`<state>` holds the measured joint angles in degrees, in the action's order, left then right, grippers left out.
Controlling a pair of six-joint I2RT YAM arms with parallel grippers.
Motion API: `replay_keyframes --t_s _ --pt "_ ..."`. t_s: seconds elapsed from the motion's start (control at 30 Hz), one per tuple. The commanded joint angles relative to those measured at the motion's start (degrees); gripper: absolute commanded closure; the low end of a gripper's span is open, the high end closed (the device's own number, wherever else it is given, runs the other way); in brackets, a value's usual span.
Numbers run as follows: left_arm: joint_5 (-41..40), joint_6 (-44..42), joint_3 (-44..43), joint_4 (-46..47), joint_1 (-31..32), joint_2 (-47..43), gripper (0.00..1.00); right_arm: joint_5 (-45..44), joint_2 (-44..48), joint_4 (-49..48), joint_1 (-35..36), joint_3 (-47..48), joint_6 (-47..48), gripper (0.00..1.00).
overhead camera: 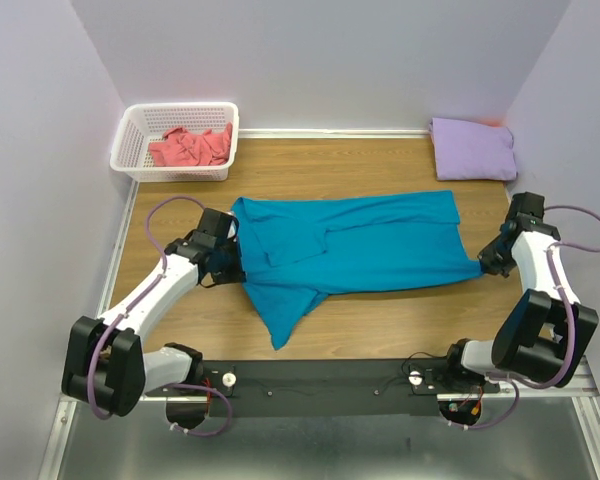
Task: Fold and stack the t-shirts
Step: Fold the tshirt
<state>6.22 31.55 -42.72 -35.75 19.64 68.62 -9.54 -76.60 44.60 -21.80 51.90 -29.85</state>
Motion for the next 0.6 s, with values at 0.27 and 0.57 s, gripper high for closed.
replay_keyframes --t_s 0.27,0.57 --pt "4.41 -7.20 -5.97 -1.25 -6.63 5.29 1.00 3.74 -8.03 1.10 2.90 12.43 3.92 0.99" --pt "4.77 -10.63 -10.19 -0.99 -9.53 10.65 1.00 2.51 -17.70 -0.39 6.86 18.76 4.00 0.99"
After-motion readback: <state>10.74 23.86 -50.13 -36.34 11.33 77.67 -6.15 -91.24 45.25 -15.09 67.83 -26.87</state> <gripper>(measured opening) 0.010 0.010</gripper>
